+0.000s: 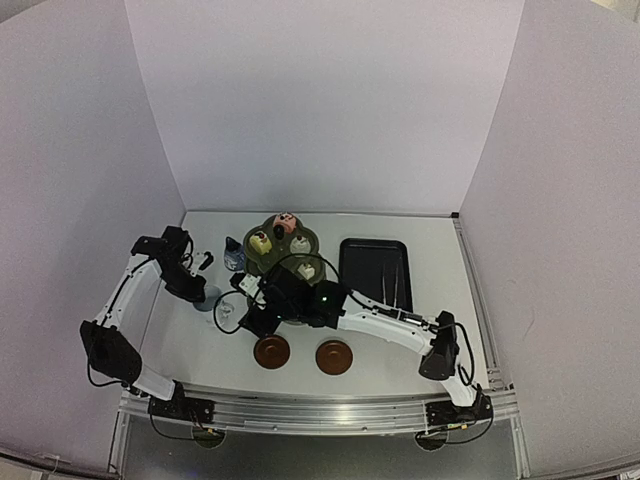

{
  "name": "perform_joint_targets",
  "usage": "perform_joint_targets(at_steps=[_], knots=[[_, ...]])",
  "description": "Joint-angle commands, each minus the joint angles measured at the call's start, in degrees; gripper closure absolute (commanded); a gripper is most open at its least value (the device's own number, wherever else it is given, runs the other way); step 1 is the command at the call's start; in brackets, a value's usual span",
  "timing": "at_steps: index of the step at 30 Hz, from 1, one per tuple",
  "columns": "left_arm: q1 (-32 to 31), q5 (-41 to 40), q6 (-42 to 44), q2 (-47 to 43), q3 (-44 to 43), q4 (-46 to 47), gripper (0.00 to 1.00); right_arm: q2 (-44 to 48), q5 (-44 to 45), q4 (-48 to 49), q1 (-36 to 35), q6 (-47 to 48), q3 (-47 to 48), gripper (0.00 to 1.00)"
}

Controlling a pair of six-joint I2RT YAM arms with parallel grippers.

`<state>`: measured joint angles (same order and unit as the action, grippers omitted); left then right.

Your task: Serve the afternoon tea

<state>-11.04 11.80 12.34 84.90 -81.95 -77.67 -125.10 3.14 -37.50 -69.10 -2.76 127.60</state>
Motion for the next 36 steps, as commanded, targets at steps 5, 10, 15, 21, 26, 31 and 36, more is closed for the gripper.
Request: perform_joint_targets(at_steps=[5, 10, 15, 21, 26, 31, 36], knots=[[-4.59, 1.27, 2.60, -1.84, -1.98, -8.53, 1.00, -10.18, 2.58, 0.51, -0.42, 0.69, 12.05, 0.24], [-7.33, 1.55, 3.41, -1.84, -1.90, -8.79, 1.00, -13.16, 3.29, 0.70, -0.42, 1.05, 14.61, 0.33], [-8.64, 1.64, 3.79, -1.56, -2.11, -8.84, 1.00, -14.52, 3.36, 0.80, -0.42, 1.06, 14.72, 0.49], [-9.70, 1.37, 4.30, -1.33, -2.91, -8.96, 1.00, -15.14, 1.97, 0.77, -0.43, 1.45, 14.05, 0.61], [-10.79, 1.50, 4.65, -1.37, -2.68, -8.95, 1.00, -15.69, 1.92, 0.82, -0.42, 1.59, 14.98, 0.97], [-11.12, 2.49, 5.41, -1.38, -2.23, -9.41, 0.96, -14.31, 2.68, 0.77, -0.40, 1.72, 13.08, 1.00], [-11.06, 3.56, 5.89, -1.38, -2.74, -9.24, 0.38, -9.91, 1.94, 0.98, -0.12, 2.28, 7.39, 1.00]])
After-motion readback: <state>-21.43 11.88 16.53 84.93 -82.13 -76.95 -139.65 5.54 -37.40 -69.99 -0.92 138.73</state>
